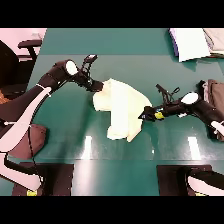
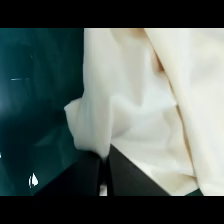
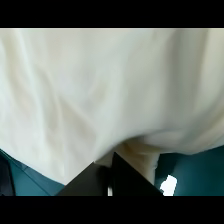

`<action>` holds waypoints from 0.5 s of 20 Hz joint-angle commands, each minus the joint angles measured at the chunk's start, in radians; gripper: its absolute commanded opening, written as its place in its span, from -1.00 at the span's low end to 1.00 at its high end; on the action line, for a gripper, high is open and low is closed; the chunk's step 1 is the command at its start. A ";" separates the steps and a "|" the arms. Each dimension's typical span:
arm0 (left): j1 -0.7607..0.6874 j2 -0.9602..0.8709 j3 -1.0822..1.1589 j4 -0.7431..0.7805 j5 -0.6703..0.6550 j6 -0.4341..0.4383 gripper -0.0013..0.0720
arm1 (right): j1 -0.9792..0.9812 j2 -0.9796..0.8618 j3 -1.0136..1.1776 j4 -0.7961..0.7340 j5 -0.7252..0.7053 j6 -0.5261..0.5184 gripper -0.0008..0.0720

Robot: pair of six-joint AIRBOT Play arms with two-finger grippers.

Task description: Fold the shirts.

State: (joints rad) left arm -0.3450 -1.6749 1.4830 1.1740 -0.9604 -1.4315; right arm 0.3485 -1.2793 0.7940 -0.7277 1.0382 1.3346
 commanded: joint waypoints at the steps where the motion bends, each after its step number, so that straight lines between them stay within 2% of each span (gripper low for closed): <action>1: 0.028 0.028 0.028 0.031 -0.050 0.000 -0.89 | -0.021 0.021 0.048 -0.010 -0.035 -0.019 -0.94; 5: 0.135 0.222 0.121 0.068 -0.066 0.002 -0.89 | -0.188 0.205 0.273 -0.100 0.061 -0.015 -0.94; 10: 0.165 0.528 0.273 0.047 -0.086 0.099 -0.89 | -0.376 0.383 0.589 -0.114 0.190 -0.015 -0.94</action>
State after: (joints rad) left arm -0.1989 -1.2964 1.6814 1.2373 -1.0290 -1.3815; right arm 0.0654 -0.9855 1.2247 -0.8246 1.1526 1.3201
